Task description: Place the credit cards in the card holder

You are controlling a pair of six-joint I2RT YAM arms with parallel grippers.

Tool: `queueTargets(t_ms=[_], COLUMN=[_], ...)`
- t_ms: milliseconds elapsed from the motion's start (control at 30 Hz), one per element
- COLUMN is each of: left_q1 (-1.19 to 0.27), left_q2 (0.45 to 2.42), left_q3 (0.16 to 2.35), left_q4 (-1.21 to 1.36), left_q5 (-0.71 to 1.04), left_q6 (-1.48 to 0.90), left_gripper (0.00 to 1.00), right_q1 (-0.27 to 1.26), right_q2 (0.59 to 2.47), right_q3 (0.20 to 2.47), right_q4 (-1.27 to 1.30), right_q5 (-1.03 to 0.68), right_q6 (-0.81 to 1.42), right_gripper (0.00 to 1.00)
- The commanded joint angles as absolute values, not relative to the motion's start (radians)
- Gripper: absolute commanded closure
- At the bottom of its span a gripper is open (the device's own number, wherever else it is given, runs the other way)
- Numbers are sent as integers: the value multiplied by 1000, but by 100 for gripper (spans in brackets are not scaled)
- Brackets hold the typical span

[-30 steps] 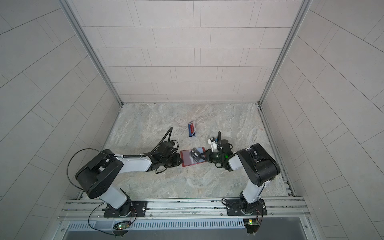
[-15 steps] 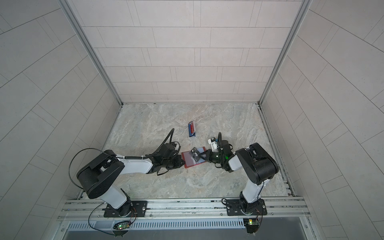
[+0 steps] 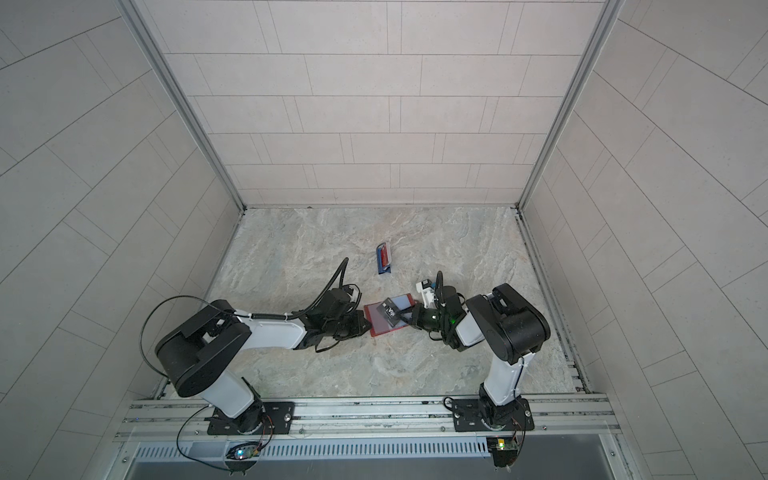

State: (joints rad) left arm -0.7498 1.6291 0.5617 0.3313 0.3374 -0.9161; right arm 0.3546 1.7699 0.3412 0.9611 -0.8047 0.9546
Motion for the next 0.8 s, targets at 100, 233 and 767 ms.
queueTargets(t_ms=[100, 233, 767], left_q1=[-767, -767, -769], left_q2=[1671, 1670, 1671], left_q3=[525, 523, 517], left_q4=[244, 245, 252], left_q5=[309, 306, 293], left_q6=[-916, -917, -920], left_gripper=[100, 100, 100], right_q1=[364, 367, 394], right_q2=[1808, 1819, 1861], right_q3=[307, 301, 270], right_q4=[1047, 1058, 1124], right_q5=[-779, -772, -749], right_q6=[994, 996, 1006], right_gripper=[100, 100, 100])
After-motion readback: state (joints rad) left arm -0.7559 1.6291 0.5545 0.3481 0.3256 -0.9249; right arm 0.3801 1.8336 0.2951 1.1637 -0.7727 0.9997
